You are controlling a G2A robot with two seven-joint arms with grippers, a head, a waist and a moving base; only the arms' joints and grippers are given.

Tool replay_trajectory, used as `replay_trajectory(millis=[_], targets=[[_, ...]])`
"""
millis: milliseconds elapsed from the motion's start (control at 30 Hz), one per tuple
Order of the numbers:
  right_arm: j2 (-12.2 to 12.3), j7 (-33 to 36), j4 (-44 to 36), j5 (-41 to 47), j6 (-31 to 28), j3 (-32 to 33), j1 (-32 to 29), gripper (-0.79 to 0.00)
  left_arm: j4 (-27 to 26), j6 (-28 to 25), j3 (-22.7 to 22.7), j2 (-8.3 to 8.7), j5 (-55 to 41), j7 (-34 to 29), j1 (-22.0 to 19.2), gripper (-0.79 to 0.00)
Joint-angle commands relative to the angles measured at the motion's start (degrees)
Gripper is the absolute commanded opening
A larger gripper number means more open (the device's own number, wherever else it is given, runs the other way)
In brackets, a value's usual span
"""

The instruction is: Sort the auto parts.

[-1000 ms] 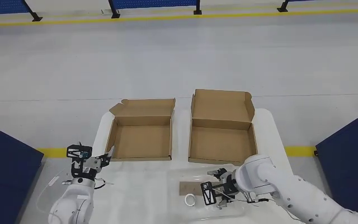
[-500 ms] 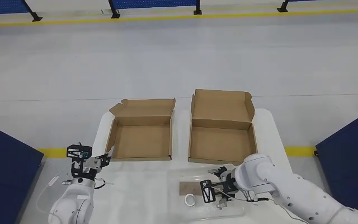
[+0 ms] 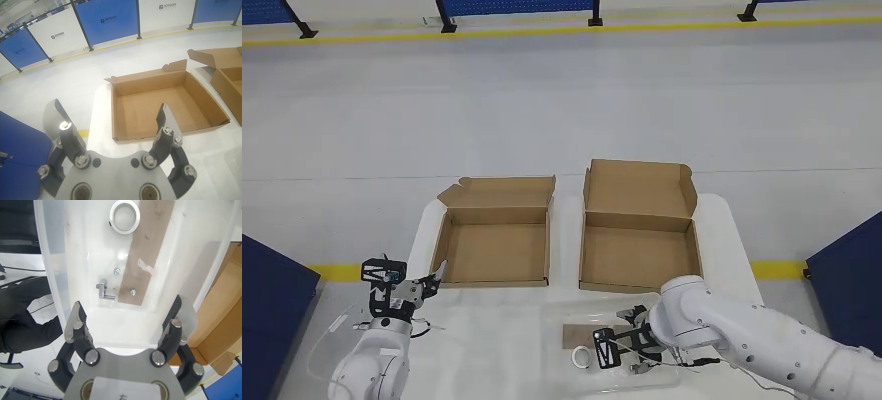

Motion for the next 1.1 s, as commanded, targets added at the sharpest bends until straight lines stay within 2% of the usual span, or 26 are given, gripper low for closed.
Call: replay_trajectory(millis=[0,300,400,633,667,700,733,767,833,1067], targets=[[-0.4,0.9,0.5,1.9,0.9,-3.2,3.4,0.0,0.0,0.0,0.0,0.0,0.0,0.0,0.0,0.0],[-0.5,1.0,1.0,0.2,1.3,-3.6,2.8,0.0,0.0,0.0,0.0,0.0,0.0,0.0,0.0,0.0],[-1.0,-0.7,2.2,-0.7,0.6,-3.6,2.4,0.0,0.0,0.0,0.0,0.0,0.0,0.0,0.0,0.0],[-2.9,0.1,5.9,-1.0,0.7,-4.0,2.2,0.0,0.0,0.0,0.0,0.0,0.0,0.0,0.0,0.0],[-3.2,0.2,6.3,-0.9,0.6,-4.0,2.2,-0.028,0.0,0.0,0.0,0.0,0.0,0.0,0.0,0.0],[-3.4,0.2,6.8,-0.9,0.4,-4.2,2.1,-0.163,0.0,0.0,0.0,0.0,0.0,0.0,0.0,0.0],[-3.8,0.3,7.5,-0.9,0.3,-4.3,2.1,-0.237,0.0,0.0,0.0,0.0,0.0,0.0,0.0,0.0],[-4.0,0.5,7.8,-0.9,0.5,-4.3,2.1,-0.271,0.0,0.0,0.0,0.0,0.0,0.0,0.0,0.0],[-4.5,0.5,8.4,-1.1,0.5,-4.4,2.0,-0.416,0.0,0.0,0.0,0.0,0.0,0.0,0.0,0.0],[-6.0,0.9,10.7,-1.4,0.9,-5.1,2.1,-0.446,0.0,0.0,0.0,0.0,0.0,0.0,0.0,0.0]])
